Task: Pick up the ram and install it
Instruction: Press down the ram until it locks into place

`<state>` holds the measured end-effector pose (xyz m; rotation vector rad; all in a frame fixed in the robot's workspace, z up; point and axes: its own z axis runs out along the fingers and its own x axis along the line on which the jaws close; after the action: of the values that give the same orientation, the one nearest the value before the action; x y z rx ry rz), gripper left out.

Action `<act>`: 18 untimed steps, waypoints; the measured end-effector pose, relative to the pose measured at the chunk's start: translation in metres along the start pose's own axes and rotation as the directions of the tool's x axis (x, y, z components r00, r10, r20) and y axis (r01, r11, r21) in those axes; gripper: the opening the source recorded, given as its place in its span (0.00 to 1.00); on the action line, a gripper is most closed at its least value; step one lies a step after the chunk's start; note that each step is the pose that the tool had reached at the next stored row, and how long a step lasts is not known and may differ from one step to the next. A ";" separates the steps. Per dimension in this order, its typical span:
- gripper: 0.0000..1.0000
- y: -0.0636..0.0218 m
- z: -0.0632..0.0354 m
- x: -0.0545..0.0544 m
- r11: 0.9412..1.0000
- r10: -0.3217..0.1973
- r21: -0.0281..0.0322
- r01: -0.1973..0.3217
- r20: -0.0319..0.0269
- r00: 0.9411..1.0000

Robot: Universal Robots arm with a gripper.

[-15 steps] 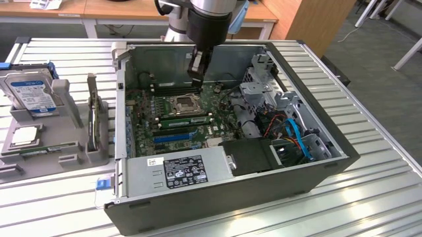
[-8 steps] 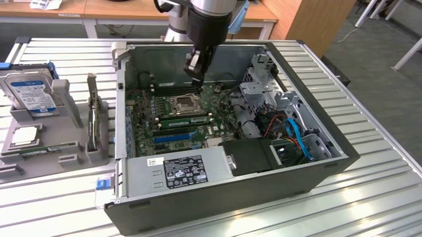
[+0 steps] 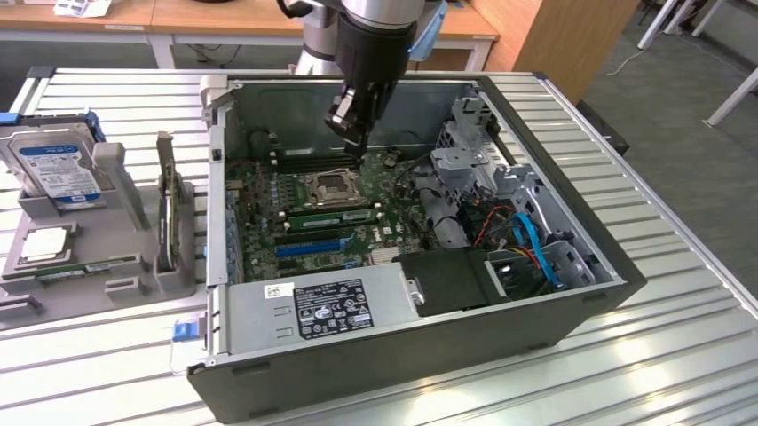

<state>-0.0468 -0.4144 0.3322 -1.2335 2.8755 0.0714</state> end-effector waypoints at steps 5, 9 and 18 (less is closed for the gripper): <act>0.10 0.0000 0.0000 0.000 0.997 0.083 0.002 -0.083 0.003 0.997; 0.10 0.0000 0.0000 0.000 0.989 0.148 0.004 -0.148 0.006 0.989; 0.10 0.0000 0.0000 0.000 0.953 0.303 0.007 -0.303 0.013 0.953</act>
<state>-0.0468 -0.4144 0.3322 -0.7758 3.0241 0.0675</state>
